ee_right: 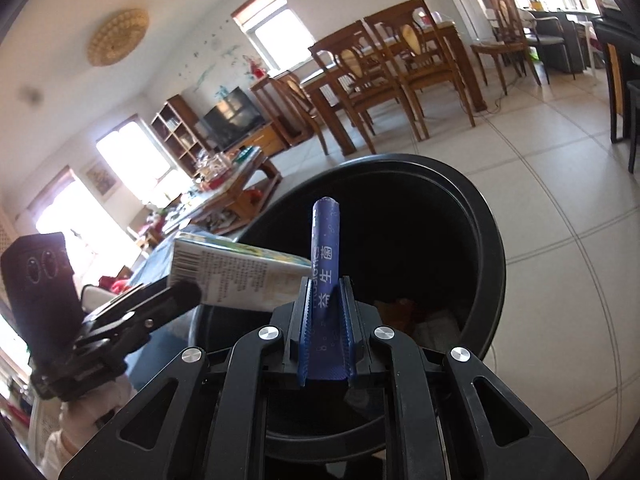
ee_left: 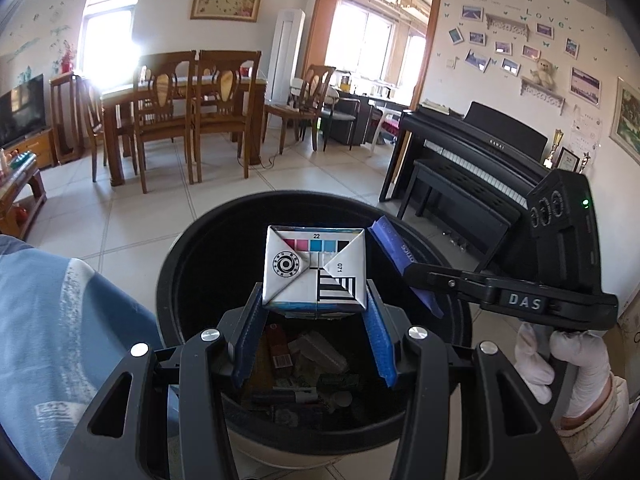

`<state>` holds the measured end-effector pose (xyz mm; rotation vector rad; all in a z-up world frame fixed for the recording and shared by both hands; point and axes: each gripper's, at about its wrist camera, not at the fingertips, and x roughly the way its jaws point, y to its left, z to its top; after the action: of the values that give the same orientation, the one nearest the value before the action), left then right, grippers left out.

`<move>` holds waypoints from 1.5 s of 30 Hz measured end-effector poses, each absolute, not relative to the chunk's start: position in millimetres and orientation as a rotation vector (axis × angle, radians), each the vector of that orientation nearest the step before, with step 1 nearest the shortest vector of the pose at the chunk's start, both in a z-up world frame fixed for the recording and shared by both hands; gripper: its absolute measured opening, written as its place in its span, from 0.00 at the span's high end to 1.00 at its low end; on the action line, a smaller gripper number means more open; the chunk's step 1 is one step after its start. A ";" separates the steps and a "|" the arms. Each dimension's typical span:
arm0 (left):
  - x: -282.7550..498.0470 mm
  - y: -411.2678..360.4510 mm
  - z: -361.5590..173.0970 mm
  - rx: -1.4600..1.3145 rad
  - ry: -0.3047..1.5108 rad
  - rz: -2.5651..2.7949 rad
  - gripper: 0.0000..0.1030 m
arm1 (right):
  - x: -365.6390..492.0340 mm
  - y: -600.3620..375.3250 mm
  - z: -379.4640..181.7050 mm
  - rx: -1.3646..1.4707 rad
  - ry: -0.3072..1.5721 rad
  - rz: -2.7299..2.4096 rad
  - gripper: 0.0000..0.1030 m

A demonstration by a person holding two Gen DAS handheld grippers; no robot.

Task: Collect trash
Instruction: 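Open both tools to drop the carton and tube into the bin, then move both open tools back over the table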

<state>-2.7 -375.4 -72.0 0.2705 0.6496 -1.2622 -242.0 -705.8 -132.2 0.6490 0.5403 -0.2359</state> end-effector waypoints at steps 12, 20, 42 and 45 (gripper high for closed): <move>-8.5 -367.3 -68.3 0.324 0.622 -1.182 0.11 | -237.5 -699.3 -124.3 0.664 0.509 -0.240 0.35; -10.3 -342.0 -58.2 0.325 0.596 -1.126 0.05 | -228.0 -685.7 -116.9 0.665 0.511 -0.225 0.26; 38.2 -180.5 -43.0 0.093 0.603 -0.838 0.05 | -98.9 -549.0 -74.7 0.473 0.604 -0.005 0.19; 51.7 -149.5 -41.9 0.060 0.596 -0.759 0.05 | -69.8 -516.1 -73.2 0.440 0.622 0.062 0.19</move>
<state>51.7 -149.5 -41.9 0.0601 0.5960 -0.7588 -69.8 -516.1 -73.2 0.4395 0.6221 0.0618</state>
